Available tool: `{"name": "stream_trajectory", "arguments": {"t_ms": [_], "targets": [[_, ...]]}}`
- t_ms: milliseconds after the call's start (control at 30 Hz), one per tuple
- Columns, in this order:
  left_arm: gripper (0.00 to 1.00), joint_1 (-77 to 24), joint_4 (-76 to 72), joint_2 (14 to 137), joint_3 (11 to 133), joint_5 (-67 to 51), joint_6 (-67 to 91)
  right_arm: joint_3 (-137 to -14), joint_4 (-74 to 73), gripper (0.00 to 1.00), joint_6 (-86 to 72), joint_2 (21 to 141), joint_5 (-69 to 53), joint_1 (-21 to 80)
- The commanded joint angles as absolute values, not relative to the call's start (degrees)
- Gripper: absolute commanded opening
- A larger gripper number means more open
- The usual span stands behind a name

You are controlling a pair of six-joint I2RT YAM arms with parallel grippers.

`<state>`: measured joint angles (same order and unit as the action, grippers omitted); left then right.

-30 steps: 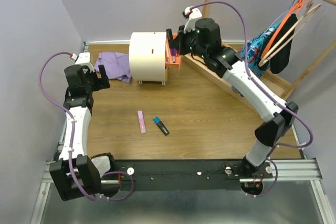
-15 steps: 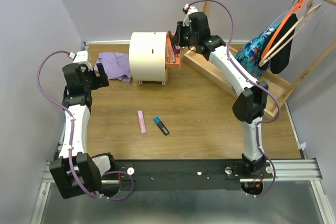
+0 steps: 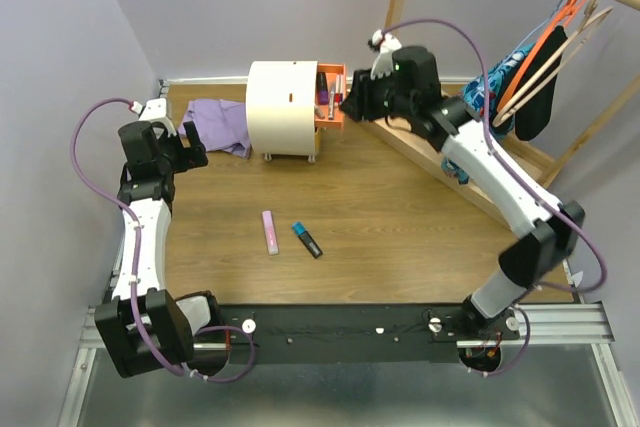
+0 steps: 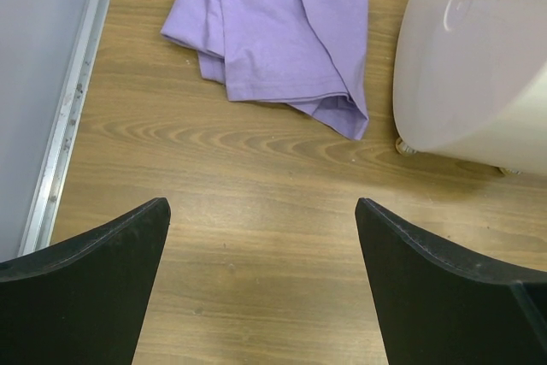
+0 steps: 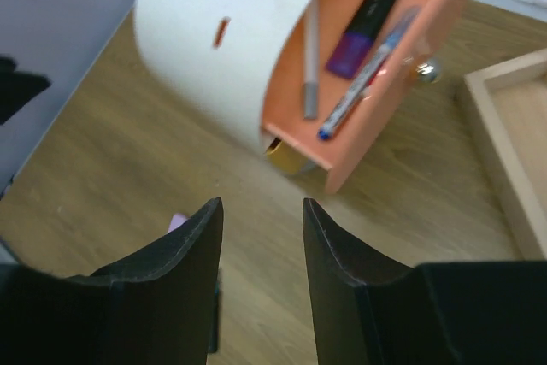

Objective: Sort the stationery into containers
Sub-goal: Place the pen in the drawer, then pick up the pen from the center of the board.

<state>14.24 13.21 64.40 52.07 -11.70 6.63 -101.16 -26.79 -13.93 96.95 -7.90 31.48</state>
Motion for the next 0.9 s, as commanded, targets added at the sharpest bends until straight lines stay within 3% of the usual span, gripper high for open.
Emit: {"name": "stream_trajectory", "arguments": {"t_ms": [0, 367, 867], "targets": [[0.99, 14.7, 18.6, 61.5, 55.7, -13.7, 2.4, -86.9, -30.9, 0.5, -8.3, 90.4, -12.0, 38.5], [0.99, 14.6, 27.0, 52.9, 48.8, -13.1, -14.5, -74.5, -25.3, 0.62, -13.0, 97.4, -1.1, 52.5], [0.99, 14.6, 35.0, 47.0, 50.8, -13.2, -0.2, -83.9, -27.2, 0.66, -10.5, 111.1, -0.6, 58.7]]}}
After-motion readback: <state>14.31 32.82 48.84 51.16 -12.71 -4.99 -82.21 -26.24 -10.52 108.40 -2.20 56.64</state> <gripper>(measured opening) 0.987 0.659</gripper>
